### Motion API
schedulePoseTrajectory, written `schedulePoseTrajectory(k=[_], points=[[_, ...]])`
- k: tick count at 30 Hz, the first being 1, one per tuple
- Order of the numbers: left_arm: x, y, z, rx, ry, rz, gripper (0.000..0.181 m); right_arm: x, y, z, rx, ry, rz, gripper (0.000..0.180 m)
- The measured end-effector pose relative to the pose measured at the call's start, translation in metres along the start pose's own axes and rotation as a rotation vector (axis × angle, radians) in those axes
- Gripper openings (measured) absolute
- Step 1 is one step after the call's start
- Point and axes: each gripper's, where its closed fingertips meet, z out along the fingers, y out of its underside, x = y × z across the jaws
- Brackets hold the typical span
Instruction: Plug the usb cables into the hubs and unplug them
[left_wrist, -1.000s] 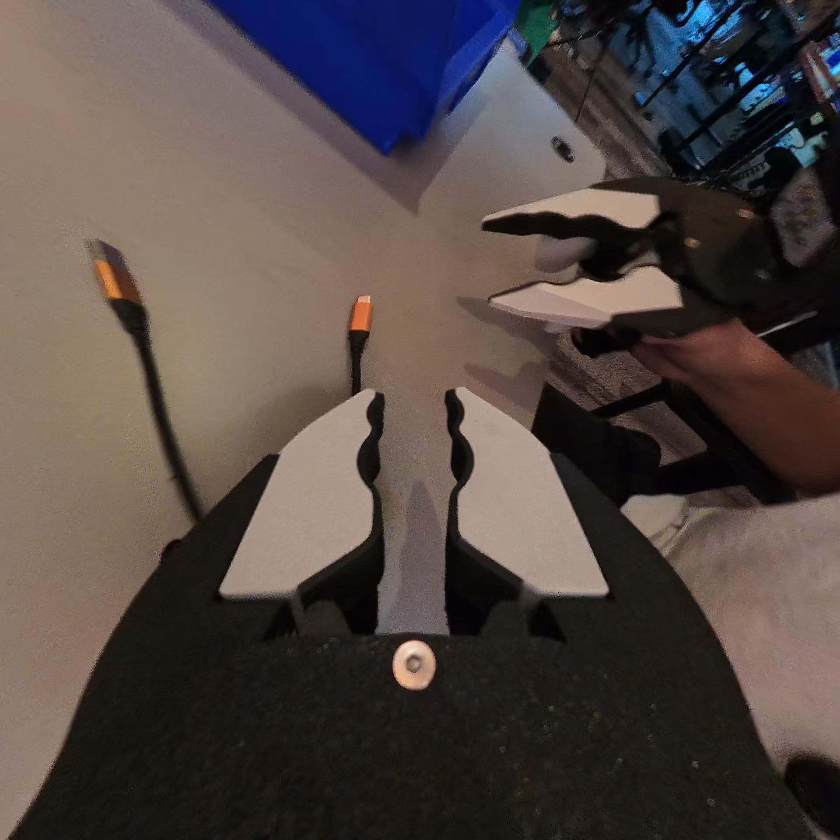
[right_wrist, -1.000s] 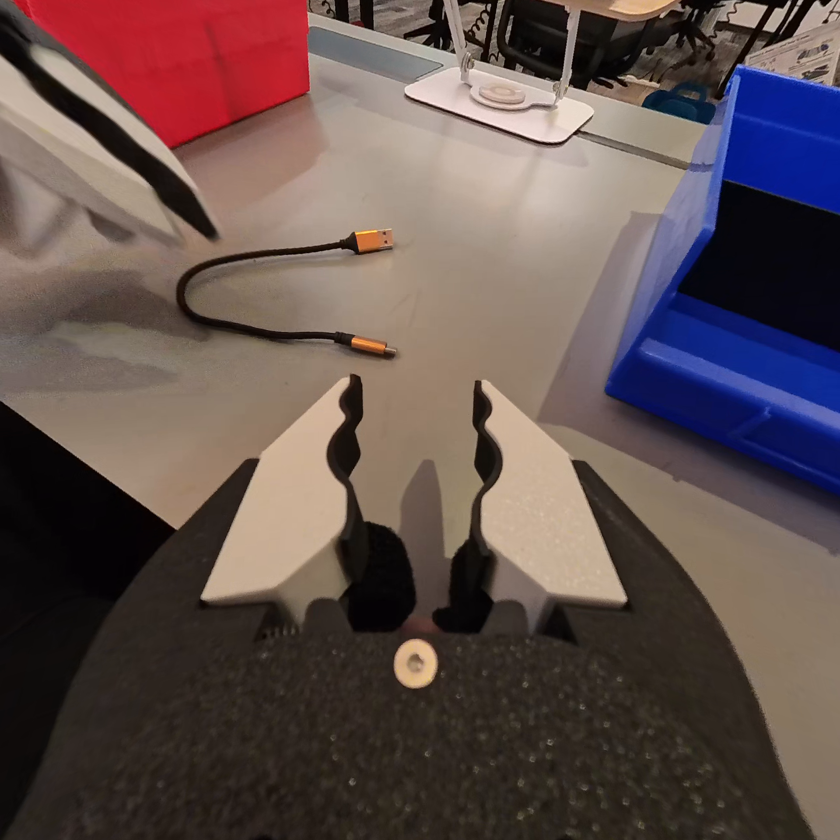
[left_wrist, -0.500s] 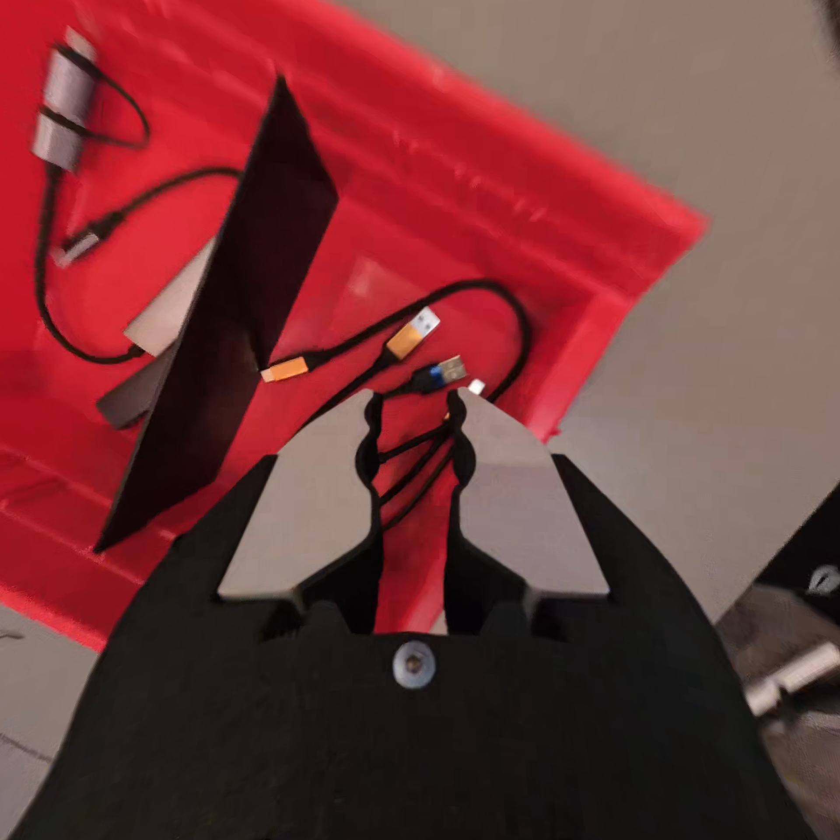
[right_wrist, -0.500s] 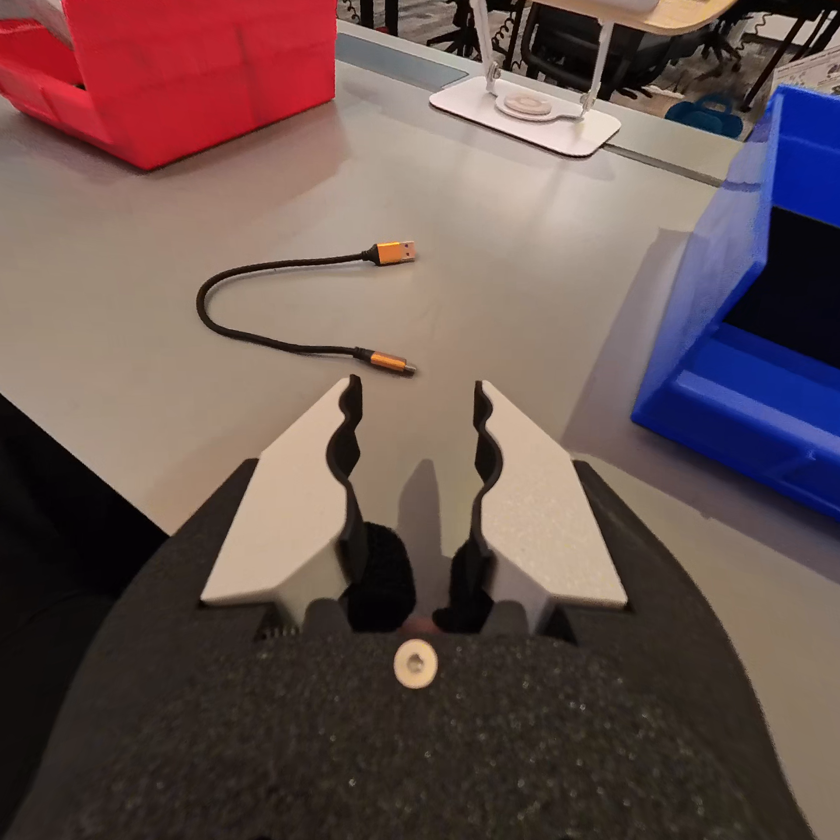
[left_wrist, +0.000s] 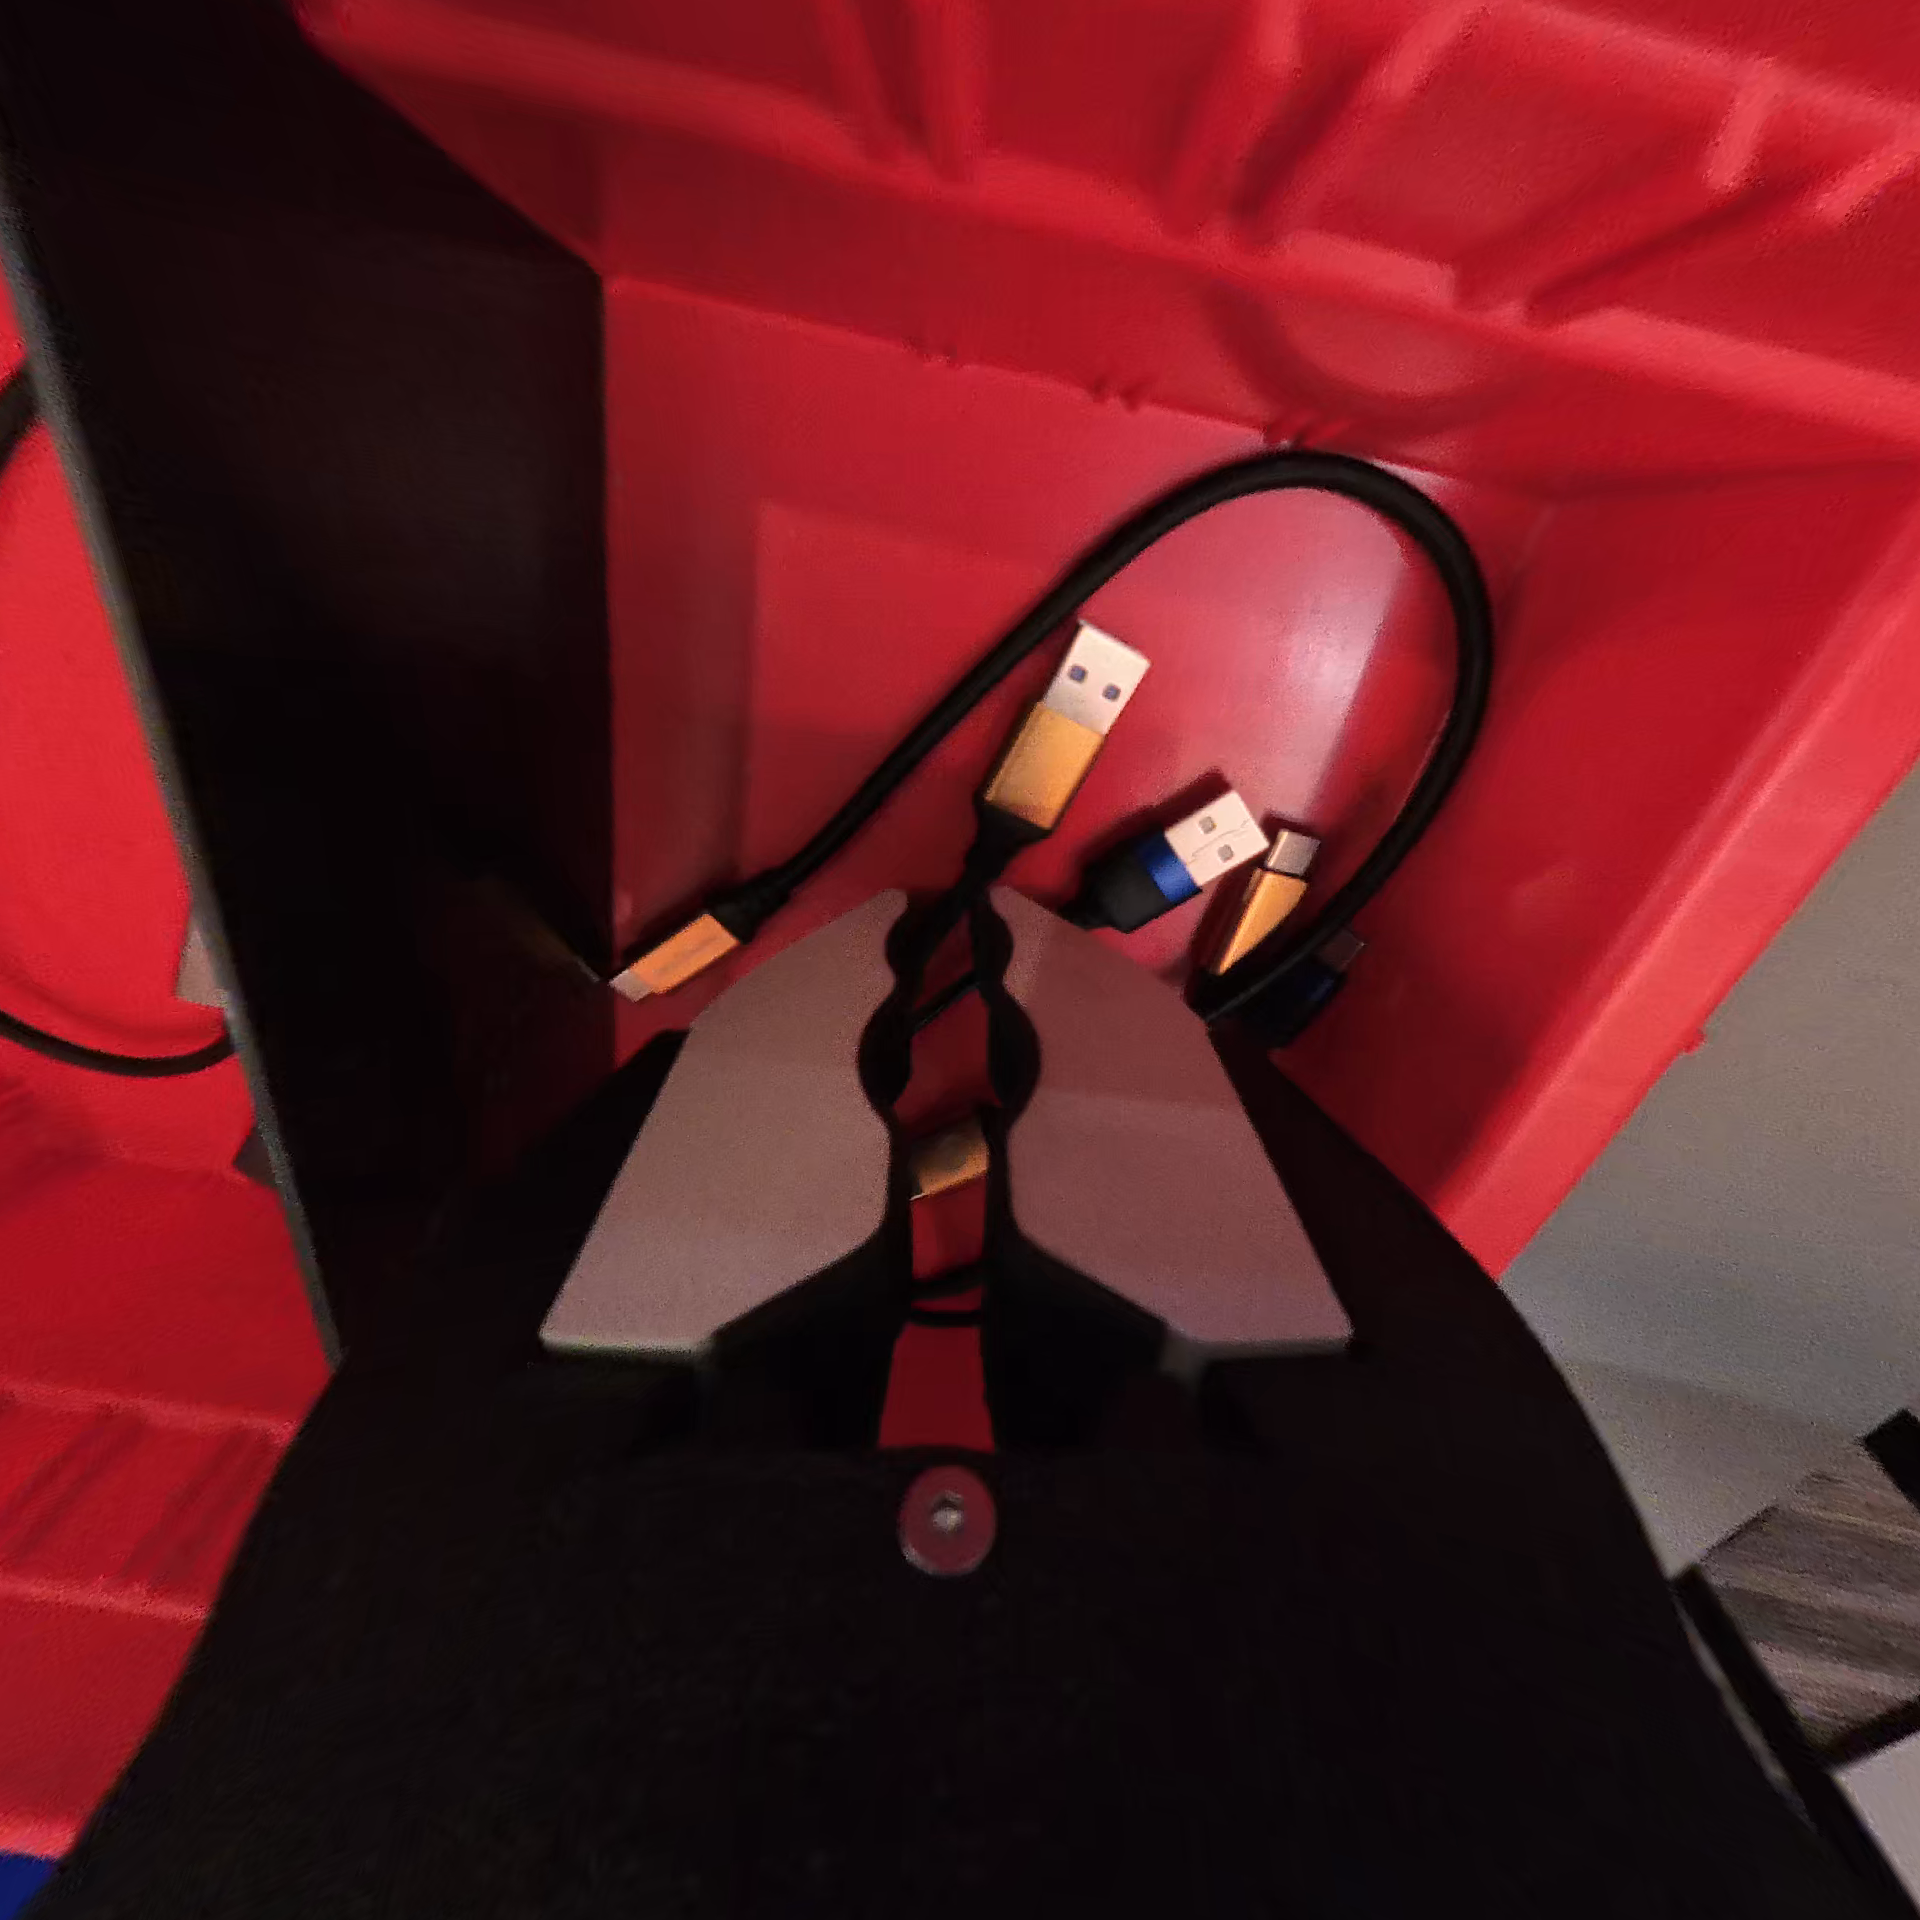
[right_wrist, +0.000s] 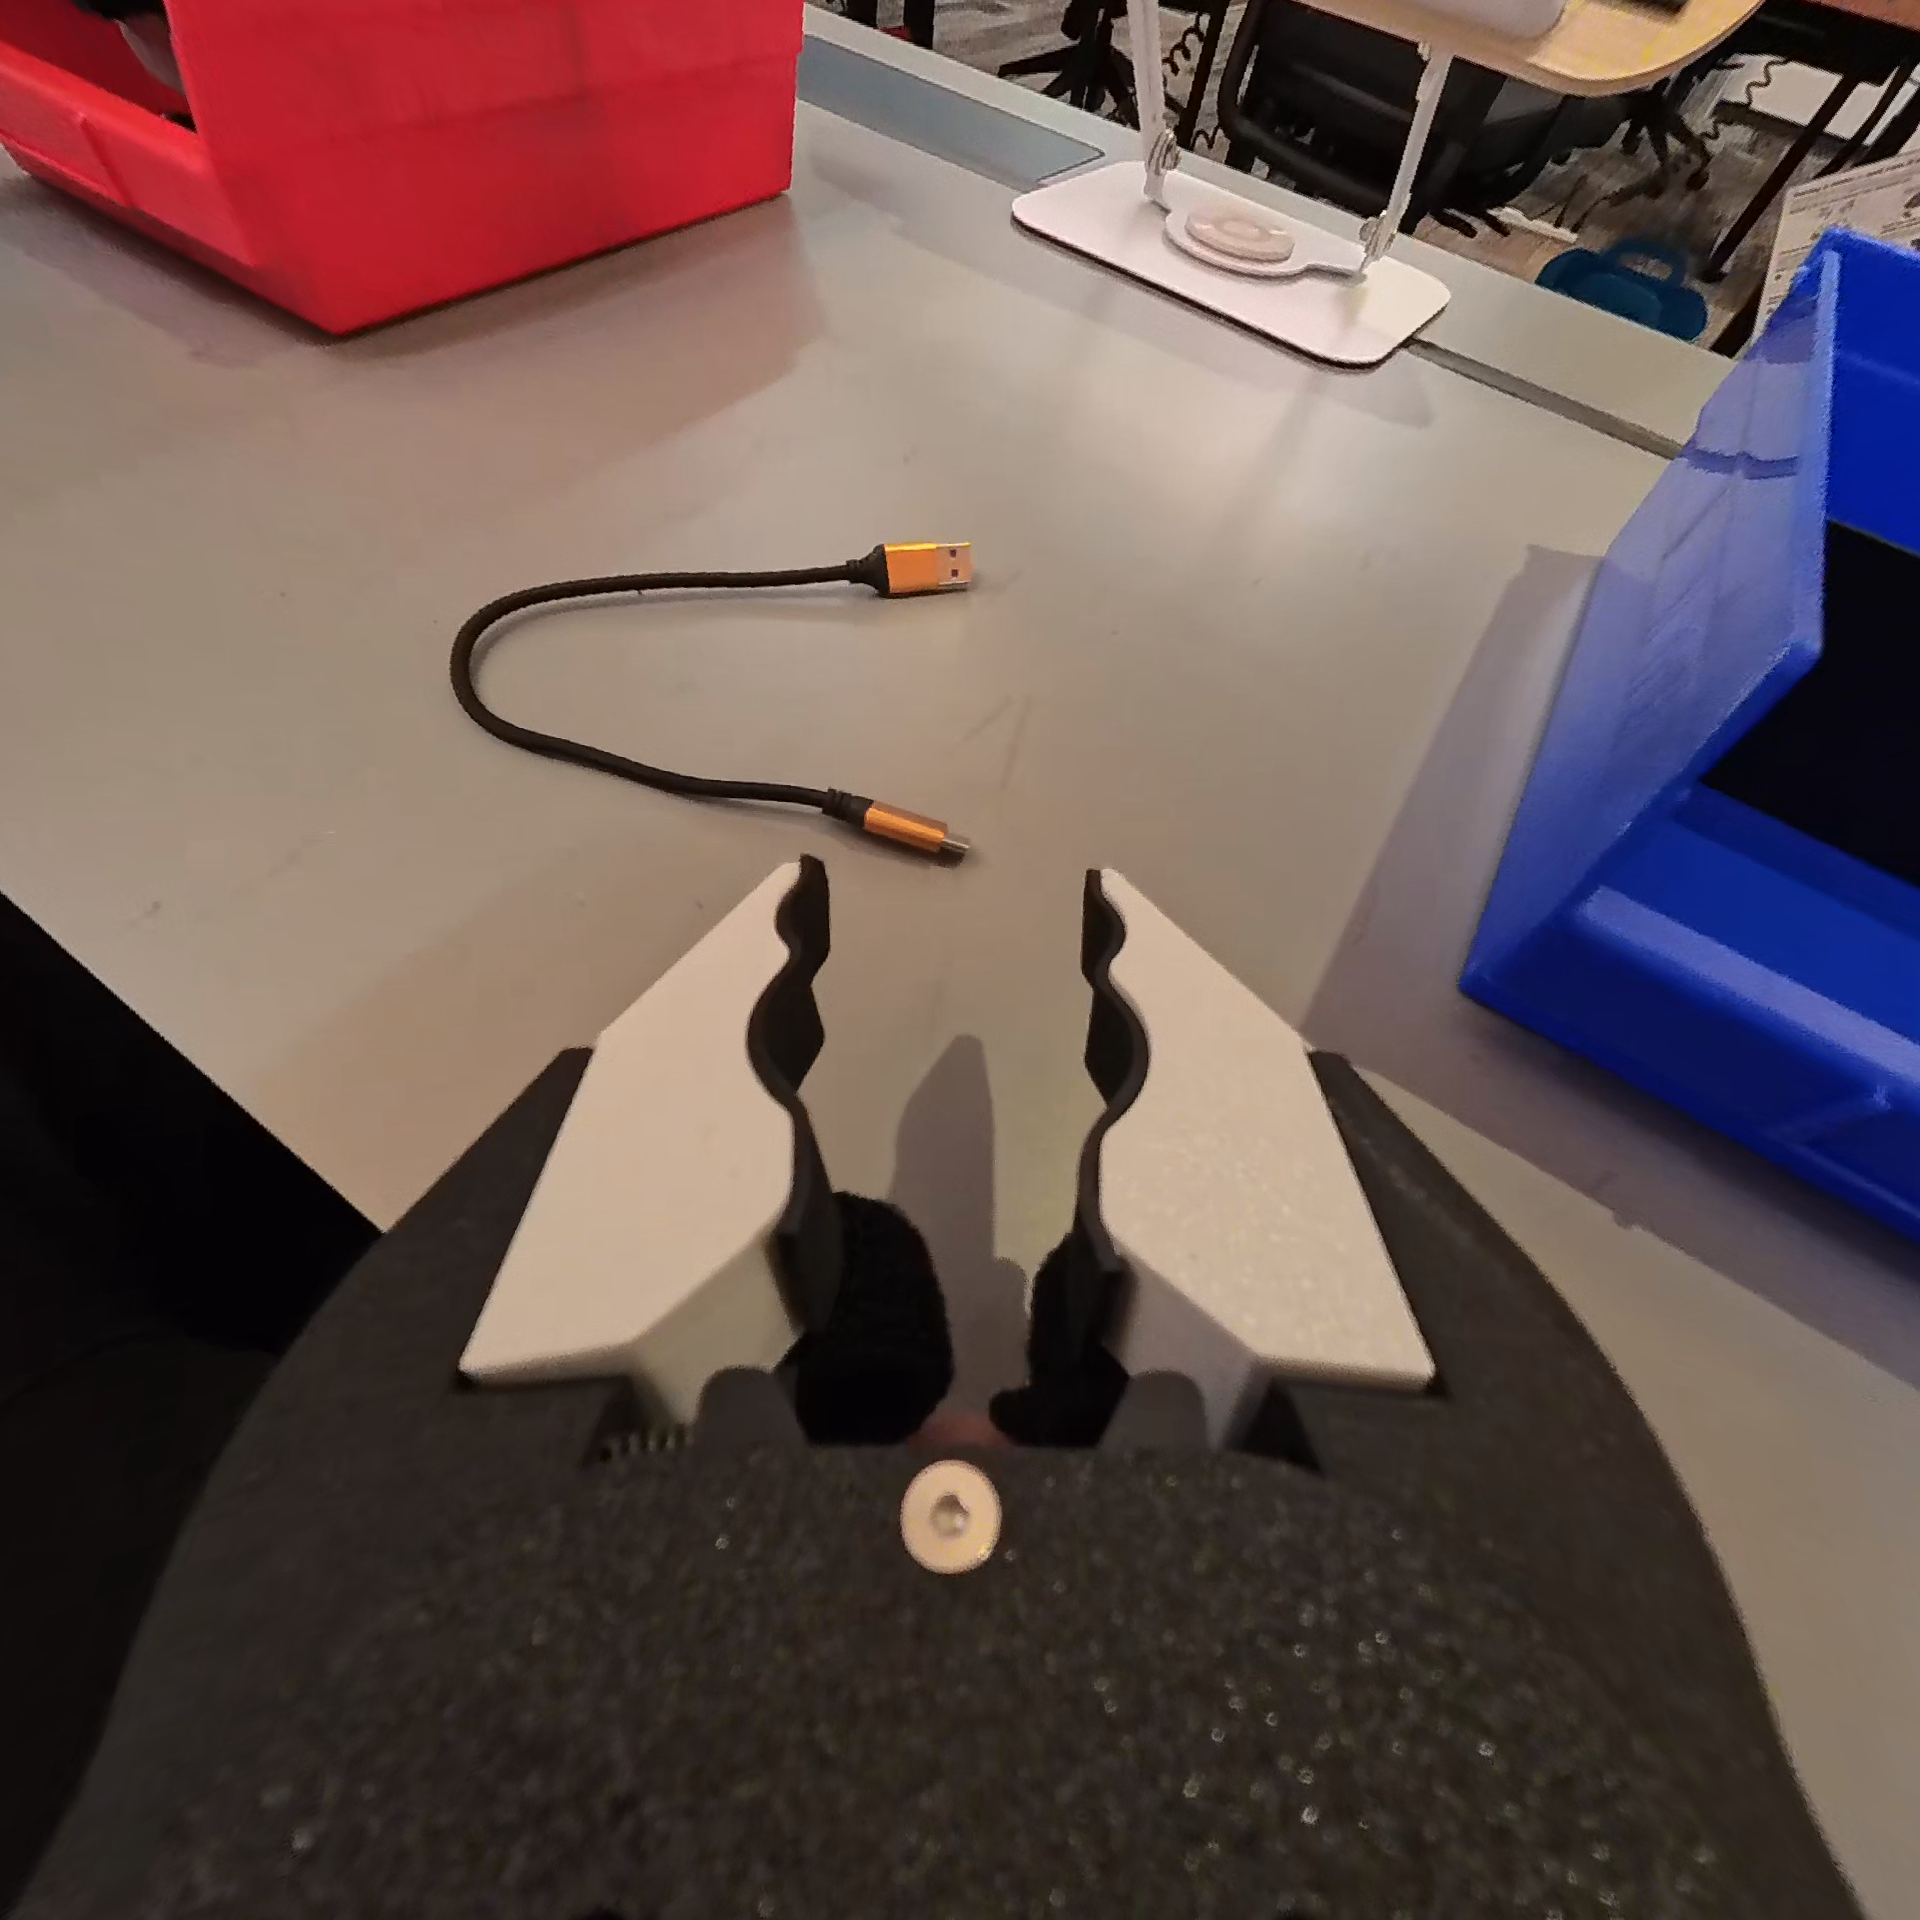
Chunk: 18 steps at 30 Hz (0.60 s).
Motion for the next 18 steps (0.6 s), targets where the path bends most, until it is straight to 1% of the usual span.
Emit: schedulePoseTrajectory(k=[4, 7, 9, 12, 15, 18], points=[[-0.007, 0.004, -0.004, -0.009, -0.128, 0.039, 0.005, -0.003, -0.001, 0.000, 0.001, -0.003, -0.007, 0.048], [-0.017, 0.001, -0.030, 0.092, -0.228, -0.028, 0.004, -0.004, -0.001, -0.001, 0.002, -0.002, -0.011, 0.048], [-0.030, 0.007, -0.063, 0.142, -0.348, -0.100, 0.004, -0.003, -0.001, -0.002, 0.004, 0.001, -0.012, 0.048], [-0.045, 0.031, -0.122, 0.171, -0.533, -0.228, 0.003, -0.001, -0.001, -0.004, 0.008, 0.004, -0.003, 0.048], [-0.044, 0.047, -0.182, 0.247, -0.663, -0.341, 0.003, 0.000, -0.001, -0.005, 0.012, 0.002, 0.012, 0.048], [-0.032, 0.053, -0.238, 0.323, -0.767, -0.403, 0.003, 0.001, -0.001, -0.005, 0.013, 0.000, 0.023, 0.048]])
